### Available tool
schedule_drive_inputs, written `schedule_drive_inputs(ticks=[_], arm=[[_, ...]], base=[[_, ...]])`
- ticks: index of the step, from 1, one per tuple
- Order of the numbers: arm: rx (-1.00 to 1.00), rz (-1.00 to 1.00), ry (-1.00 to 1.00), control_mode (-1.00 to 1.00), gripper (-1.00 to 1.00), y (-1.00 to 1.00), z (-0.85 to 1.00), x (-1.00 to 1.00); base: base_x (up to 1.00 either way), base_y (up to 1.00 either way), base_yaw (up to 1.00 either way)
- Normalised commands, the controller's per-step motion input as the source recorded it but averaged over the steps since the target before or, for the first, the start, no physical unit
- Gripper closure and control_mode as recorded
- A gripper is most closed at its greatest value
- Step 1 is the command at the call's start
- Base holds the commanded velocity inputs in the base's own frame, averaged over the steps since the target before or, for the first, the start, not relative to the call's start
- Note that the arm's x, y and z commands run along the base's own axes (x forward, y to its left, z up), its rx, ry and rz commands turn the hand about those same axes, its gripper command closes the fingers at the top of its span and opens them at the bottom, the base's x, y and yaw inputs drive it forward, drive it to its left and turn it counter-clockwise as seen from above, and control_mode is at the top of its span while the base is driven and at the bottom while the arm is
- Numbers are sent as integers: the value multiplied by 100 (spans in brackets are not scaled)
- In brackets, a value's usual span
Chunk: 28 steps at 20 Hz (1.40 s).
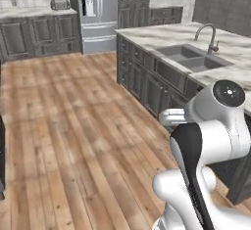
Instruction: Pick the boxed drink, water bottle from the counter and place them in the open cabinet.
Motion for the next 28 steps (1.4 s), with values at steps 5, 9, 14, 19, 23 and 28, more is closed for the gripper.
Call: schedule_drive_inputs(ticks=[5, 9, 14, 19, 23, 28], arm=[[0, 0, 0, 100, -100, 0, 0, 0], [0, 0, 0, 100, -100, 0, 0, 0], [0, 0, 0, 100, -100, 0, 0, 0], [0, 0, 0, 100, -100, 0, 0, 0], [0, 0, 0, 100, -100, 0, 0, 0], [0, 0, 0, 100, -100, 0, 0, 0]], base=[[11, 0, -88], [0, 0, -99], [0, 2, -100], [39, 31, -68], [47, 52, -39], [45, 57, -30]])
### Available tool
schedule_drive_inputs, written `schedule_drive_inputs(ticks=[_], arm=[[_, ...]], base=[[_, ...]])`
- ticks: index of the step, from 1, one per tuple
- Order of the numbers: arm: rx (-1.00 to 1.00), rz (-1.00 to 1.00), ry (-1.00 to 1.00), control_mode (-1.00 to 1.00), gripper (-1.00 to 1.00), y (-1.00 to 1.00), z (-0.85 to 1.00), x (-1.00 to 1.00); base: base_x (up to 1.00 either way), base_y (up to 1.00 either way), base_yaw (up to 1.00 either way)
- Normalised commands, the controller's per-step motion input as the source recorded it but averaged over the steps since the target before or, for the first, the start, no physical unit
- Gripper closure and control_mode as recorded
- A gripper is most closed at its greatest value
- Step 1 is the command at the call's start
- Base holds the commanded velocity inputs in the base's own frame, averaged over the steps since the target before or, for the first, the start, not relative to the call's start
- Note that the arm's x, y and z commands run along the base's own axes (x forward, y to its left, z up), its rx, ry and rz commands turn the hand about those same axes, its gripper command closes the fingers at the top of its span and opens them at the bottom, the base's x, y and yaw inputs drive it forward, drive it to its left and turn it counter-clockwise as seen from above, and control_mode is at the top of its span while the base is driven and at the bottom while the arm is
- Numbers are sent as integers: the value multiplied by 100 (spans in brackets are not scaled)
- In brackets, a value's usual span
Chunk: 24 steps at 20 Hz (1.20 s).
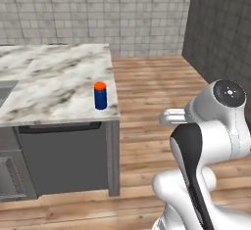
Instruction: Pick the boxed drink, water bottle from the counter and place them in the open cabinet.
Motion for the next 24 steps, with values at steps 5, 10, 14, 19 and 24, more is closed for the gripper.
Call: schedule_drive_inputs(ticks=[5, 10, 14, 19, 24], arm=[[0, 0, 0, 100, -100, 0, 0, 0], [0, 0, 0, 100, -100, 0, 0, 0], [0, 0, 0, 100, -100, 0, 0, 0], [0, 0, 0, 100, -100, 0, 0, 0], [0, 0, 0, 100, -100, 0, 0, 0]], base=[[45, 63, -16], [48, 66, -8], [63, 54, -4], [76, 36, -3], [56, 27, 0]])
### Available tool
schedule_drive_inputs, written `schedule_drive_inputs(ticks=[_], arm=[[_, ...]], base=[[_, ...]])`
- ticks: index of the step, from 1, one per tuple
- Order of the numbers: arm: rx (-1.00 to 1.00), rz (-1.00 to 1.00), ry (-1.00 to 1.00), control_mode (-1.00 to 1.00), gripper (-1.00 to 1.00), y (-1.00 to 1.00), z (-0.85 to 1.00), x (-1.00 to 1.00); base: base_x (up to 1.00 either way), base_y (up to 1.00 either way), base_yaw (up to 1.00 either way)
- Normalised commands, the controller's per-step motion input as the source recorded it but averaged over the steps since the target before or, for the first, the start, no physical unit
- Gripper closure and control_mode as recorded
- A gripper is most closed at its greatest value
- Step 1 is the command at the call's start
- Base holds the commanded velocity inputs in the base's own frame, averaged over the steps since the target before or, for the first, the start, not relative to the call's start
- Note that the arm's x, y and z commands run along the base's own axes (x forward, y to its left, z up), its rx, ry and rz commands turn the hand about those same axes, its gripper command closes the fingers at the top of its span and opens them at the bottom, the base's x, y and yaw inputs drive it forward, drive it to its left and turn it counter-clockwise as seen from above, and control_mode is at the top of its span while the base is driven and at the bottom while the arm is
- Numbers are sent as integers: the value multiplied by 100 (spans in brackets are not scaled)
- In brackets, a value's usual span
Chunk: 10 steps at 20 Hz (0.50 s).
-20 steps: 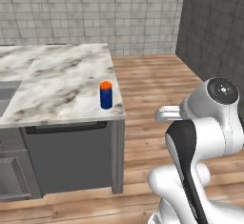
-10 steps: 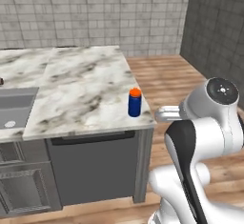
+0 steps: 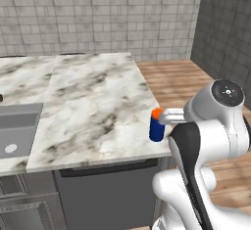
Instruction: Pick the boxed drink, water bottle from the counter and place them in the open cabinet.
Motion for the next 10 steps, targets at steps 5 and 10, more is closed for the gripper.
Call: schedule_drive_inputs(ticks=[5, 10], arm=[[0, 0, 0, 100, -100, 0, 0, 0], [0, 0, 0, 100, -100, 0, 0, 0]], base=[[3, 0, 0], [7, 0, 0]])
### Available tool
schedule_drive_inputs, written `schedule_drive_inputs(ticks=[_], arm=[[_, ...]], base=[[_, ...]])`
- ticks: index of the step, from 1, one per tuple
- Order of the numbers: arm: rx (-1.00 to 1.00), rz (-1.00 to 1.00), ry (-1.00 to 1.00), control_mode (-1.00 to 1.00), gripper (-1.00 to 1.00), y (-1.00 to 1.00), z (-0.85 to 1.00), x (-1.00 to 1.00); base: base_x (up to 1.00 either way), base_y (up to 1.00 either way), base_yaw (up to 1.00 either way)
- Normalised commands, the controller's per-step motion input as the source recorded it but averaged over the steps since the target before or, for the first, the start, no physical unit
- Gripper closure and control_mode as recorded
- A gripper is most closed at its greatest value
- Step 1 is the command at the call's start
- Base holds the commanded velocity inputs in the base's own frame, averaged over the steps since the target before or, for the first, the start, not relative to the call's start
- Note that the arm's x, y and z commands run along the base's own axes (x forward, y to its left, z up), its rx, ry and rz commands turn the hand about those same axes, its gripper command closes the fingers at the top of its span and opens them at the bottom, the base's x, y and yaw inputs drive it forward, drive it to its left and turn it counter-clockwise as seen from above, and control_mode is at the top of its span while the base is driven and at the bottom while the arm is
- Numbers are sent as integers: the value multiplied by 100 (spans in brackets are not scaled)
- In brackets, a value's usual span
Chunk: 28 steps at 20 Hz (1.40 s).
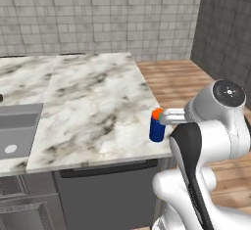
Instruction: Pick the boxed drink, water bottle from the counter and place them in the open cabinet.
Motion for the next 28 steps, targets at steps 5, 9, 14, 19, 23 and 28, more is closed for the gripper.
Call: schedule_drive_inputs(ticks=[5, 9, 14, 19, 23, 28], arm=[[0, 0, 0, 100, -100, 0, 0, 0], [0, 0, 0, 100, -100, 0, 0, 0], [0, 0, 0, 100, -100, 0, 0, 0], [0, 0, 0, 100, -100, 0, 0, 0], [0, 0, 0, 100, -100, 0, 0, 0], [0, 0, 0, 100, -100, 0, 0, 0]], base=[[48, 3, 0], [4, 0, 0], [0, 0, 0], [0, 0, 0], [0, 0, 0], [0, 0, 0]])
